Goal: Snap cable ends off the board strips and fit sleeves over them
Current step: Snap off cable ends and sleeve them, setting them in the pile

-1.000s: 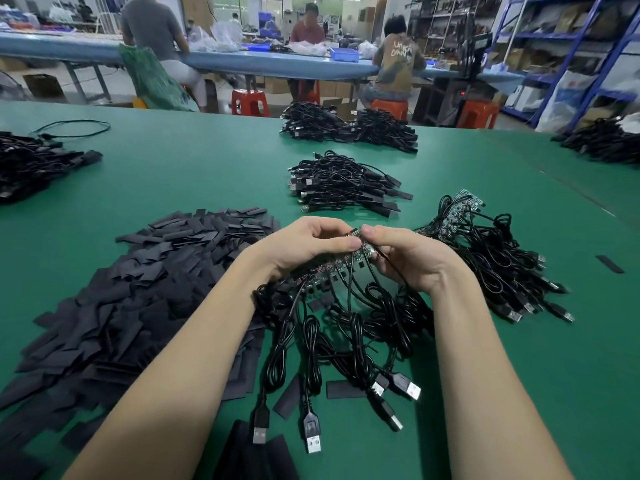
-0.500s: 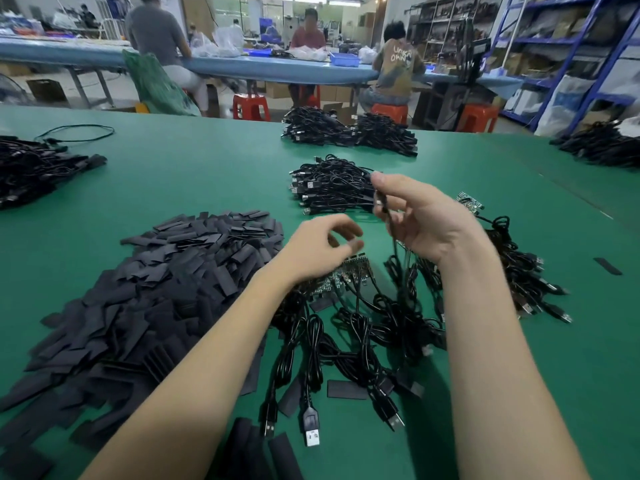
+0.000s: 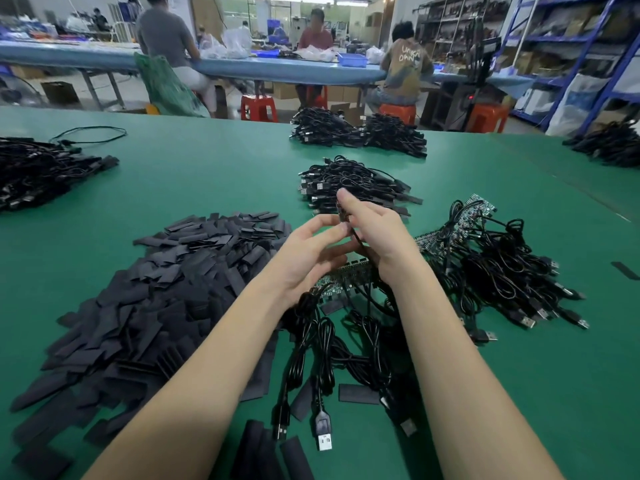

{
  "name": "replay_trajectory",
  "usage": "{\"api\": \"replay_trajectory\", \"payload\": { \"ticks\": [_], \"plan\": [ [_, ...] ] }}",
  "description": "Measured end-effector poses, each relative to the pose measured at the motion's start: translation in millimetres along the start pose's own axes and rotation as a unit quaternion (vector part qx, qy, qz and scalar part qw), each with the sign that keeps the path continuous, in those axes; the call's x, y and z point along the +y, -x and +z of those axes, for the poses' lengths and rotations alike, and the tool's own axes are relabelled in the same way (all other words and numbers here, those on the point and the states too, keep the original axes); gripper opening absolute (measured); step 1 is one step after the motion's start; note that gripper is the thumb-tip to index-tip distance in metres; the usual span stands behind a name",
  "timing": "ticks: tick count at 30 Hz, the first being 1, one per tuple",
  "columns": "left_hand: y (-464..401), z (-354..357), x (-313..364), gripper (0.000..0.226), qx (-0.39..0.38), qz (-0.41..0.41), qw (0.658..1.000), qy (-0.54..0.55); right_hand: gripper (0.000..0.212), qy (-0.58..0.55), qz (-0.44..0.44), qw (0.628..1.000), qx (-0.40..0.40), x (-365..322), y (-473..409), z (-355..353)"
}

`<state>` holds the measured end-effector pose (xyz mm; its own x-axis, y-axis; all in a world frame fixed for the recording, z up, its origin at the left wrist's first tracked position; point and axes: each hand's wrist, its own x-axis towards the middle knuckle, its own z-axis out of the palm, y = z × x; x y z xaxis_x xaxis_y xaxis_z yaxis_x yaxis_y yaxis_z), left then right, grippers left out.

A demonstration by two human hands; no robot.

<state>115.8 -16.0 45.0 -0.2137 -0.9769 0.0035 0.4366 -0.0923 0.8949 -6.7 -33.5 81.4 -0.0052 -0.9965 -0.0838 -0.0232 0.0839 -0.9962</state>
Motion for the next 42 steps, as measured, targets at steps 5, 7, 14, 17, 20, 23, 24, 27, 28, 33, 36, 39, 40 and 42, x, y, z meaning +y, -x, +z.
{"api": "replay_trajectory", "payload": {
  "ticks": [5,7,14,17,20,23,24,27,28,33,36,39,40,42],
  "plan": [
    [2.1,-8.5,11.0,0.008,0.015,-0.012,0.988,0.154,0.026,0.258,-0.123,0.956,0.067,13.7,-15.2,-14.0],
    [3.3,-14.2,17.8,0.008,0.038,-0.009,0.983,0.179,0.013,0.397,-0.128,0.908,0.035,23.3,-17.3,-19.5],
    [1.4,-29.1,23.2,0.006,0.104,-0.036,0.992,0.06,0.034,0.509,-0.056,0.858,0.026,38.1,-19.7,1.2],
    [-0.7,-29.4,16.5,0.006,0.124,-0.042,0.991,0.025,0.031,0.505,-0.044,0.861,0.048,42.9,-19.9,11.6],
    [-1.3,-30.7,14.4,0.004,0.129,-0.041,0.99,0.026,0.02,0.483,-0.031,0.874,0.05,44.5,-21.0,12.3],
    [-0.9,-31.9,15.0,0.003,0.127,-0.038,0.991,0.029,0.015,0.504,-0.062,0.86,0.058,45.1,-20.7,12.7],
    [-0.8,-31.8,15.0,0.003,0.124,-0.037,0.991,0.025,0.016,0.504,-0.077,0.858,0.066,44.1,-20.4,11.7],
    [-0.3,-29.4,15.6,0.002,0.106,-0.032,0.994,0.009,0.012,0.318,-0.092,0.942,0.048,33.0,-19.3,1.9],
    [-0.3,-28.4,16.0,0.003,0.099,-0.029,0.995,0.003,0.011,0.212,-0.081,0.973,0.033,26.7,-16.9,-2.8],
    [0.2,-21.4,16.7,0.003,0.069,-0.014,0.997,-0.001,0.011,-0.039,-0.025,0.994,-0.095,12.4,-3.2,-13.7],
    [1.7,-21.7,17.3,0.003,0.058,-0.01,0.998,0.001,0.016,-0.112,0.026,0.983,-0.144,10.9,0.8,-14.9],
    [2.9,-22.2,17.5,0.005,0.047,0.0,0.999,-0.017,0.016,-0.127,0.057,0.975,-0.175,11.8,2.9,-19.2],
    [3.0,-21.8,17.4,0.006,0.048,0.002,0.999,-0.025,0.016,-0.122,0.057,0.974,-0.182,12.1,2.8,-20.5],
    [3.4,-20.3,17.0,0.009,0.048,0.003,0.998,-0.032,0.014,-0.107,0.048,0.975,-0.189,11.5,2.6,-22.7]
  ]
}}
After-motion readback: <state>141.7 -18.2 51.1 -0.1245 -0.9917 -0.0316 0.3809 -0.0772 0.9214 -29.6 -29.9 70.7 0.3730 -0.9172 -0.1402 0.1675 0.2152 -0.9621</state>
